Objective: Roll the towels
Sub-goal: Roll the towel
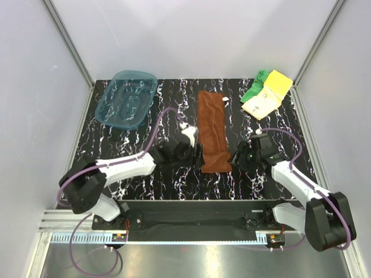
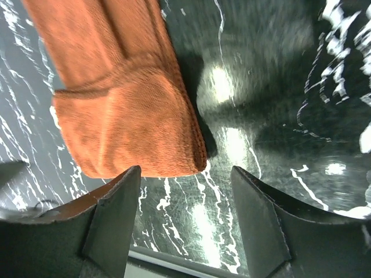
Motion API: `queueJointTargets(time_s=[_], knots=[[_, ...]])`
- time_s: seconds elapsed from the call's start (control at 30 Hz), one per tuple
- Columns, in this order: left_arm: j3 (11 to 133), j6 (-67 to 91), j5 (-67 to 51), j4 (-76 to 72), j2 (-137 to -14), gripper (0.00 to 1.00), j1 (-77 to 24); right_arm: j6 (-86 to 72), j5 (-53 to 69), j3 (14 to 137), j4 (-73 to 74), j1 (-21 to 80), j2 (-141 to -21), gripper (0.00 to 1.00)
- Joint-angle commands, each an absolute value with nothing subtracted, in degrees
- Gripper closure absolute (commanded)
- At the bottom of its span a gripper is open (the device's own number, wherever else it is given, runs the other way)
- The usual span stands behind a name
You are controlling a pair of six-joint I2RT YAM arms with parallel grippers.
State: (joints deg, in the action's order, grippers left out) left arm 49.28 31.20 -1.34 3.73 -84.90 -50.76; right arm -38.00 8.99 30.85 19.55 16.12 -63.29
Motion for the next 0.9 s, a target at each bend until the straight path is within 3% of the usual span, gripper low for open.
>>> queueJointTargets(time_s=[0.0,0.3,0.57,0.67,0.7,0.77,0.8,0.87], knots=[[45.62,36.63,-2.81,-3.24,-88.5,0.32,-54.13,-40.87,13.53,29.71,12.23,16.0,-65.82,0.3],[45.87,41.92,-1.85,-8.96,-97.2,0.33,-56.51,-40.69,15.29,28.65,7.65,16.0,-71.63,0.32],[47.64,42.71,-0.18,-7.91,-99.22,0.37,-56.51,-41.57,15.91,26.28,5.63,16.0,-72.77,0.49],[47.2,43.85,-0.52,-8.43,-100.54,0.48,-56.51,-41.75,17.05,26.1,4.57,16.08,-73.65,0.61],[47.02,44.03,-0.7,-8.7,-100.89,0.58,-56.51,-41.84,17.66,25.84,4.22,16.0,-73.74,0.7],[46.67,44.47,-0.97,-8.96,-101.42,0.67,-56.6,-42.01,18.02,25.58,4.22,16.08,-73.65,0.79],[46.58,44.56,-0.88,-8.88,-101.51,0.78,-56.6,-42.19,18.45,25.4,4.31,16.08,-73.39,0.88],[46.06,44.91,-0.97,-7.92,-100.73,0.85,-56.6,-42.45,18.63,24.88,5.27,16.08,-71.82,0.95]])
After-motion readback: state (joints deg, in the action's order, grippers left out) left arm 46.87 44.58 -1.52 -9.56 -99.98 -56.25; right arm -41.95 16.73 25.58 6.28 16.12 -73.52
